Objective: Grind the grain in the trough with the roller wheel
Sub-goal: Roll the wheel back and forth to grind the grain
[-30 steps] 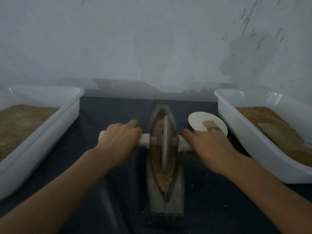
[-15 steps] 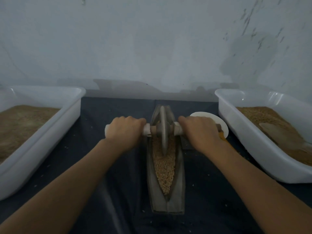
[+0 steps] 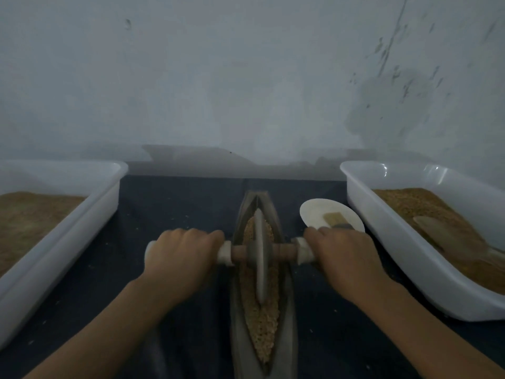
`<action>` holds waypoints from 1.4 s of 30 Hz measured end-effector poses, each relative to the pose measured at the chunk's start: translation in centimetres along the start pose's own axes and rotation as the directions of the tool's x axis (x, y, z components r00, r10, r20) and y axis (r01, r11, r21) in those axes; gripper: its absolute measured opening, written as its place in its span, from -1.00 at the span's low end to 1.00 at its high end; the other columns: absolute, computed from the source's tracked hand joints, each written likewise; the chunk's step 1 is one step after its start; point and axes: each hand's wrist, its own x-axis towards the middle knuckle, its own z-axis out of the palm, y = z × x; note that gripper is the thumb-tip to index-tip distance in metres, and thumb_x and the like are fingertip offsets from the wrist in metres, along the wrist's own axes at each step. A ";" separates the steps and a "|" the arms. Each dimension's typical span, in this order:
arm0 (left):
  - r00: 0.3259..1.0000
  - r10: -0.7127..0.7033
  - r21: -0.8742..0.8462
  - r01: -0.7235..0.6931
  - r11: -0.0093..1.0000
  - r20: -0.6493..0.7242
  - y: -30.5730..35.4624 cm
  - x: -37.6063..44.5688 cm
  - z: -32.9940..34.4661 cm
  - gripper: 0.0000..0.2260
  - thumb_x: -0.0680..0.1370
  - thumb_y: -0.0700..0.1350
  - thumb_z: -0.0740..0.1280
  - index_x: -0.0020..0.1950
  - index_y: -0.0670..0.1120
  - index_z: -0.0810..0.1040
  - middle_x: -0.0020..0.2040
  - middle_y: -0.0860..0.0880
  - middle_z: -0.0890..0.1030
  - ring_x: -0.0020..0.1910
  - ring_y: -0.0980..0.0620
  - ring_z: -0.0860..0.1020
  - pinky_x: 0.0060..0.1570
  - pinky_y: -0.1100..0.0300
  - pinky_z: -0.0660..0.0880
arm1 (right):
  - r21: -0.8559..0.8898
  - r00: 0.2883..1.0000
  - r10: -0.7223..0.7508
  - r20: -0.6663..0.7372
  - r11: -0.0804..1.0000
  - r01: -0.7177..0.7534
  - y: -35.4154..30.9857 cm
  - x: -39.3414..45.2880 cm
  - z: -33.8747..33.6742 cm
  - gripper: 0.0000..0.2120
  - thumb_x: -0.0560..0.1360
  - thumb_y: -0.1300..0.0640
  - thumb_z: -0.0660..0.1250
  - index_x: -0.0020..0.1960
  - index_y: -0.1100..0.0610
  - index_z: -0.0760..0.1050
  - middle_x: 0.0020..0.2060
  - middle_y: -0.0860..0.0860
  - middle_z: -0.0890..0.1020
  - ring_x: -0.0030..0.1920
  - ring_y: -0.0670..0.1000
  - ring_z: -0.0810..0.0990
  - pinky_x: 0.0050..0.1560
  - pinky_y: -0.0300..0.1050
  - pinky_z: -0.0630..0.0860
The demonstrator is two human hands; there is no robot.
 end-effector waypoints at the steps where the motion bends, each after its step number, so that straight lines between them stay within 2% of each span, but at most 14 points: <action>1: 1.000 -0.017 0.000 0.017 1.000 0.004 -0.2 1.0 0.5 -0.68 0.38 0.07 0.41 -0.23 0.13 0.23 -0.43 0.10 0.33 -0.47 0.06 0.35 -0.41 0.18 0.17 | -0.017 1.000 0.016 -0.014 1.000 -0.016 0.3 1.1 1.0 -0.61 0.16 0.12 0.60 -0.18 0.01 0.42 -0.41 -0.04 0.52 -0.46 0.03 0.49 -0.51 -0.15 0.36; 4: 0.999 -0.034 0.009 0.034 0.999 0.016 -0.8 3.8 1.2 -0.83 0.43 0.06 0.36 -0.13 0.10 0.38 -0.28 0.04 0.56 -0.32 -0.06 0.56 -0.36 0.13 0.24 | -0.034 0.999 0.044 -0.032 0.998 -0.045 1.1 3.8 2.4 -0.63 0.20 0.13 0.58 -0.18 0.04 0.40 -0.43 -0.02 0.49 -0.48 0.04 0.47 -0.52 -0.08 0.44; 7: 0.997 -0.060 -0.002 0.061 0.998 0.054 -0.9 4.4 0.8 -0.87 0.48 0.06 0.29 -0.08 0.10 0.36 -0.16 0.01 0.58 -0.19 -0.10 0.58 -0.30 0.11 0.28 | -0.059 0.999 0.037 -0.008 0.998 -0.037 1.1 4.0 2.0 -0.64 0.21 0.12 0.58 -0.17 0.05 0.42 -0.43 -0.02 0.50 -0.49 0.03 0.47 -0.52 -0.12 0.39; 10: 0.996 -0.054 -0.034 0.056 0.998 0.072 -0.6 1.3 -0.3 -0.74 0.45 0.10 0.31 -0.16 0.14 0.20 -0.30 0.09 0.44 -0.35 0.03 0.42 -0.33 0.14 0.24 | -0.014 1.000 -0.003 0.027 1.000 0.003 0.5 1.0 0.7 -0.67 0.28 0.04 0.52 -0.11 -0.02 0.39 -0.34 -0.04 0.54 -0.36 0.03 0.53 -0.43 -0.12 0.35; 13: 0.997 0.070 -0.032 -0.069 0.997 0.023 -0.4 -2.6 -2.3 -0.56 0.27 0.12 0.46 -0.24 0.17 0.15 -0.47 0.14 0.31 -0.53 0.13 0.24 -0.47 0.22 0.08 | 0.114 0.999 -0.021 -0.046 0.993 0.026 -0.1 -3.2 -1.8 -0.50 -0.02 0.06 0.64 -0.25 -0.03 0.39 -0.50 -0.07 0.47 -0.56 -0.04 0.43 -0.59 -0.26 0.17; 16: 0.995 0.078 -0.038 -0.076 0.996 0.064 -0.4 -3.5 -3.3 -0.53 0.21 0.08 0.51 -0.27 0.16 0.16 -0.48 0.13 0.32 -0.56 0.14 0.26 -0.51 0.25 0.08 | 0.129 0.999 -0.038 0.006 0.991 0.037 -0.3 -4.7 -2.4 -0.45 -0.11 0.07 0.66 -0.30 -0.03 0.38 -0.54 -0.08 0.44 -0.61 -0.07 0.38 -0.68 -0.20 0.25; 19: 0.998 -0.012 -0.029 0.014 0.999 0.062 -0.3 -1.7 -1.8 -0.72 0.43 0.10 0.34 -0.20 0.15 0.20 -0.36 0.12 0.39 -0.43 0.14 0.35 -0.44 0.21 0.16 | 0.028 0.998 -0.004 0.056 1.000 0.003 -0.2 -2.2 -1.4 -0.53 -0.01 0.08 0.65 -0.28 -0.02 0.41 -0.51 -0.05 0.48 -0.57 -0.04 0.44 -0.59 -0.20 0.18; 21: 0.996 -0.066 -0.058 0.069 0.996 0.056 -0.5 0.3 -0.6 -0.75 0.45 0.07 0.34 -0.20 0.13 0.24 -0.36 0.11 0.40 -0.41 0.09 0.39 -0.40 0.19 0.24 | -0.087 0.999 0.013 0.053 0.996 -0.009 0.1 0.4 0.3 -0.62 0.22 0.06 0.55 -0.16 -0.03 0.36 -0.39 -0.05 0.52 -0.42 0.01 0.51 -0.44 -0.14 0.20; 29: 0.996 -0.089 -0.017 0.090 0.996 0.023 -1.1 3.4 0.7 -0.83 0.49 0.06 0.29 -0.14 0.08 0.31 -0.26 0.04 0.52 -0.30 -0.08 0.52 -0.33 0.12 0.26 | -0.008 0.995 0.055 0.084 0.998 -0.054 1.2 3.9 1.8 -0.76 0.45 0.09 0.37 -0.05 0.00 0.30 -0.29 -0.03 0.52 -0.31 0.02 0.49 -0.33 -0.07 0.46; 31: 0.996 -0.063 -0.057 0.067 0.996 0.060 -1.0 1.7 -0.3 -0.79 0.49 0.07 0.28 -0.17 0.10 0.24 -0.32 0.08 0.42 -0.35 -0.01 0.45 -0.33 0.14 0.27 | -0.037 0.997 0.016 0.076 0.999 -0.014 0.8 1.5 0.8 -0.68 0.36 0.06 0.45 -0.12 -0.03 0.29 -0.34 -0.05 0.52 -0.35 0.02 0.49 -0.40 -0.12 0.31; 33: 0.999 0.005 -0.076 -0.001 0.997 0.049 -0.9 -0.7 -1.4 -0.70 0.43 0.10 0.36 -0.21 0.14 0.21 -0.39 0.11 0.39 -0.43 0.09 0.40 -0.39 0.18 0.27 | -0.017 0.999 -0.035 0.007 0.999 0.035 0.0 -1.3 -0.9 -0.54 0.08 0.05 0.60 -0.22 -0.04 0.36 -0.48 -0.05 0.48 -0.51 -0.01 0.46 -0.45 -0.20 0.09; 36: 0.994 0.106 -0.077 -0.107 0.991 -0.014 -0.5 -3.2 -2.8 -0.50 0.10 0.01 0.60 -0.30 0.12 0.26 -0.50 0.10 0.37 -0.60 0.11 0.32 -0.50 0.29 0.06 | 0.084 0.999 -0.030 -0.027 0.996 0.032 -0.5 -3.8 -2.3 -0.45 -0.11 0.14 0.64 -0.30 0.01 0.36 -0.54 -0.05 0.42 -0.61 -0.02 0.35 -0.46 -0.32 -0.12; 39: 0.998 0.059 -0.052 -0.058 0.997 0.016 -0.6 -2.4 -2.2 -0.44 0.08 -0.03 0.62 -0.30 0.10 0.21 -0.52 0.11 0.36 -0.59 0.13 0.21 -0.46 0.31 -0.07 | 0.046 0.999 -0.004 0.041 0.999 0.002 -0.3 -2.6 -1.4 -0.52 -0.04 0.14 0.65 -0.29 0.04 0.41 -0.52 -0.04 0.46 -0.58 0.01 0.42 -0.51 -0.29 -0.01; 42: 0.999 0.003 -0.033 -0.004 0.999 -0.038 -0.8 0.1 -0.1 -0.61 0.22 -0.04 0.57 -0.31 0.05 0.32 -0.49 0.08 0.42 -0.58 0.07 0.27 -0.47 0.27 0.07 | -0.095 0.999 0.017 0.034 0.995 -0.014 0.2 0.7 0.8 -0.64 0.23 0.07 0.55 -0.13 0.00 0.41 -0.40 -0.05 0.53 -0.43 0.03 0.50 -0.45 -0.16 0.14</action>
